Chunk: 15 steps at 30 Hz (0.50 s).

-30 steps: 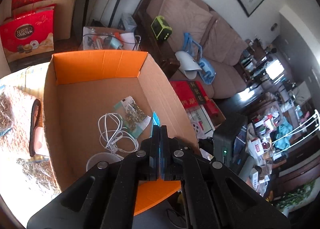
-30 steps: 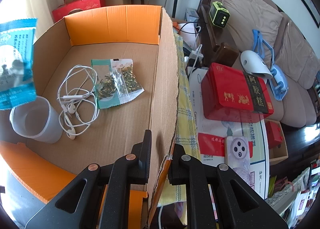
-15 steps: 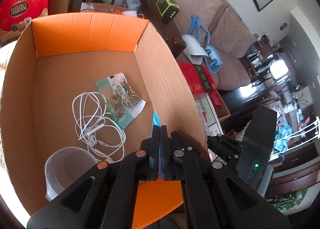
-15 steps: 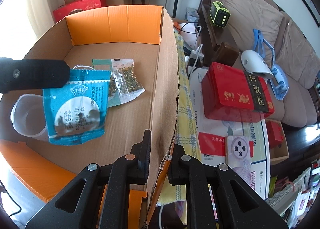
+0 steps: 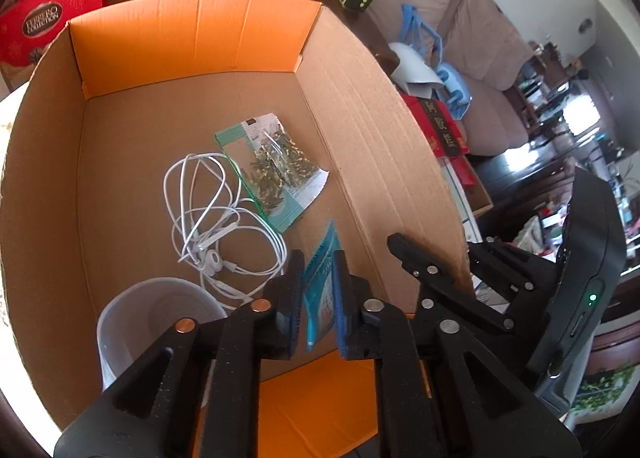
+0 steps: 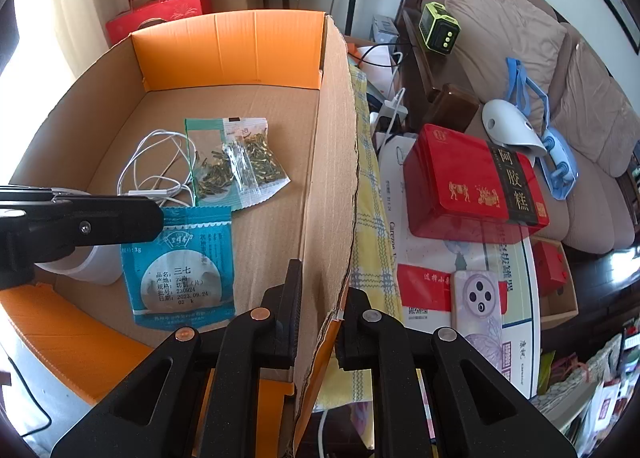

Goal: Organize objects
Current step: 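Carry the sachet into the box and open the left gripper, then return the left gripper to the table and grasp the clear bag of dried herbs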

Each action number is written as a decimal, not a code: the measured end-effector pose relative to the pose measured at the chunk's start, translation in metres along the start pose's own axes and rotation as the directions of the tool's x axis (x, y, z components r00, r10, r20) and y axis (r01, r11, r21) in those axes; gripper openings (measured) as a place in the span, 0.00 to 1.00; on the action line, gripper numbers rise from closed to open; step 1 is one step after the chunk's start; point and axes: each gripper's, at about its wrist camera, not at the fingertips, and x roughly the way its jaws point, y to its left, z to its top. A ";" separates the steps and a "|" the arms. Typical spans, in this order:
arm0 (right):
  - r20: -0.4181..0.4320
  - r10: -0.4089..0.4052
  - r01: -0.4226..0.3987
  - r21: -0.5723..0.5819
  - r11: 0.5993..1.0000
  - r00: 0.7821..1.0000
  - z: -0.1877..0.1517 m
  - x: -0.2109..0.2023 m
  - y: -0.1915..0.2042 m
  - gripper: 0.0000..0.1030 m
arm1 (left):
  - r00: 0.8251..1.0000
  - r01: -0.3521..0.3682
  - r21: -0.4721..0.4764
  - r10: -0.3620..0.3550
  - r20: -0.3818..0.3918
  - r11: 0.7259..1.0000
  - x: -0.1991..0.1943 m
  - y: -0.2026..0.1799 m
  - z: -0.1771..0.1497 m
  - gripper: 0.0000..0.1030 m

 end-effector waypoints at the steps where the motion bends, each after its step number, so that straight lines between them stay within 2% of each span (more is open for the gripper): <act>1: 0.000 0.000 0.000 0.000 1.000 1.000 0.000 0.000 0.000 0.12 | 1.000 -0.009 0.007 0.009 0.009 1.000 -0.002 -0.001 -0.001 0.22; 5: -0.001 0.002 -0.002 0.004 1.000 1.000 0.001 0.001 -0.001 0.12 | 0.996 -0.070 0.051 0.067 0.054 0.996 -0.016 -0.005 -0.001 0.41; 7: -0.001 0.001 -0.001 0.002 1.000 1.000 0.001 0.000 0.000 0.12 | 0.993 -0.082 0.055 0.077 0.089 0.995 -0.028 -0.004 -0.001 0.45; 9: -0.001 0.000 0.000 0.000 1.000 1.000 0.001 0.000 0.000 0.12 | 0.990 -0.080 0.055 0.073 0.117 0.995 -0.042 0.000 -0.001 0.52; 11: -0.001 0.000 0.000 0.001 1.000 1.000 0.001 0.000 0.000 0.12 | 0.985 -0.090 0.047 0.082 0.152 0.995 -0.056 0.005 -0.001 0.64; 15: -0.001 0.000 0.000 0.000 1.000 1.000 0.001 0.000 0.000 0.12 | 0.969 -0.124 0.034 0.113 0.220 0.992 -0.081 0.018 -0.002 0.72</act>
